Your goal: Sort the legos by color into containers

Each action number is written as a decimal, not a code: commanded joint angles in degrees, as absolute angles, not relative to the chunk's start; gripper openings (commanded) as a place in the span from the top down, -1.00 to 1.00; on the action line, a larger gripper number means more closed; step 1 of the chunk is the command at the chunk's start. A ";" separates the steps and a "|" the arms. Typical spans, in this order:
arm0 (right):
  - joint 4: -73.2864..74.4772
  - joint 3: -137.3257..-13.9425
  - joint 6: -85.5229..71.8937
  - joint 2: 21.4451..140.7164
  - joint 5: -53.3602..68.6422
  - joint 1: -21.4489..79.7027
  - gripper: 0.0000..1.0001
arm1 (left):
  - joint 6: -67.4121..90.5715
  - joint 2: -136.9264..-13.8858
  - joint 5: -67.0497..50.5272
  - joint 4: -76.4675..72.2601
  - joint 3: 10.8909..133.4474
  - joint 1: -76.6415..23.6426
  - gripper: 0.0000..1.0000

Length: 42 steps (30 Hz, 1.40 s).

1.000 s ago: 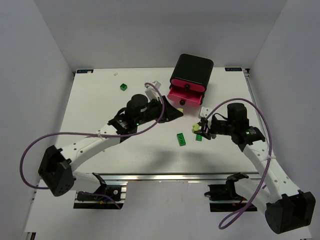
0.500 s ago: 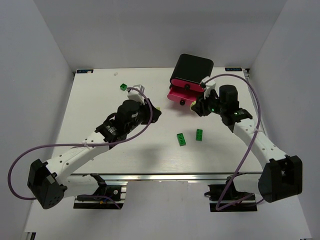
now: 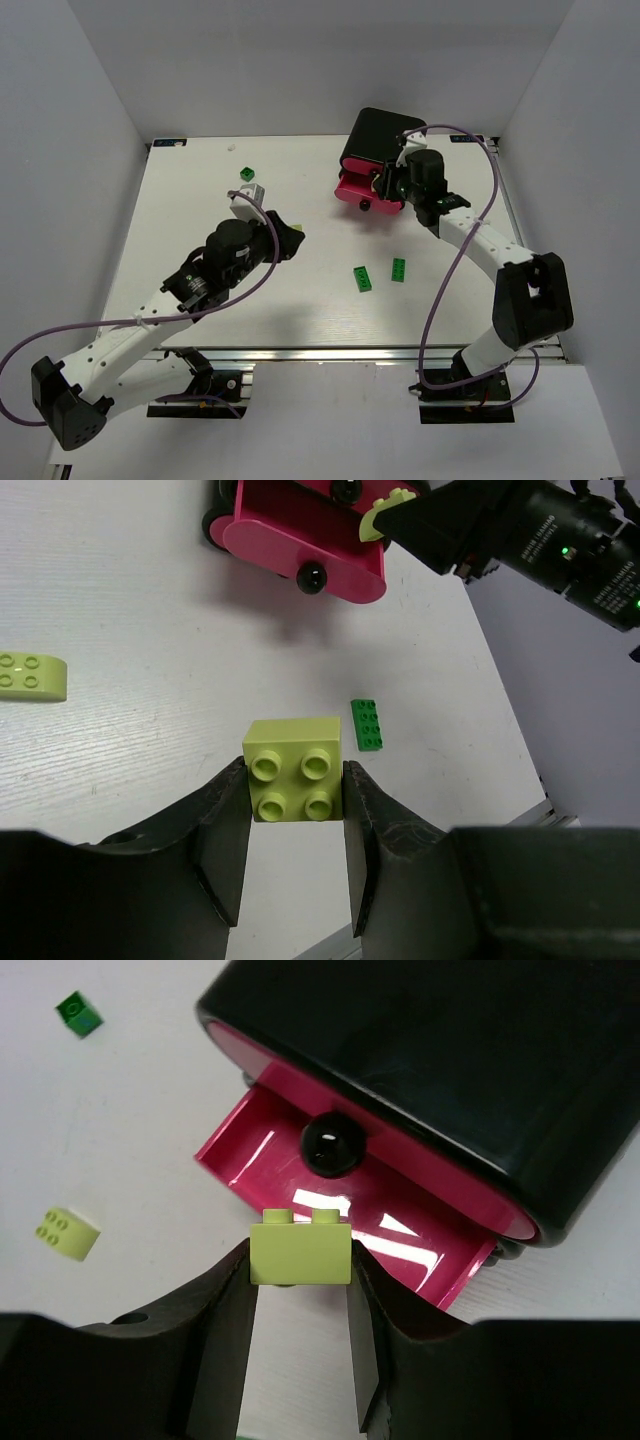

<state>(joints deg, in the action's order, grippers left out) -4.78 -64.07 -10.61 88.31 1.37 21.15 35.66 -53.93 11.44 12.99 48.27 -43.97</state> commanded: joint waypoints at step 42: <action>5.89 -50.27 2.73 53.61 34.97 7.21 0.86 | 30.68 -112.57 9.05 7.03 94.20 -43.77 0.56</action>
<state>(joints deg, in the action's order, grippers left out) 5.58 -50.39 1.37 54.28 29.89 8.58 32.88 -111.31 7.53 5.69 89.06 -43.94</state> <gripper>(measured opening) 0.067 0.473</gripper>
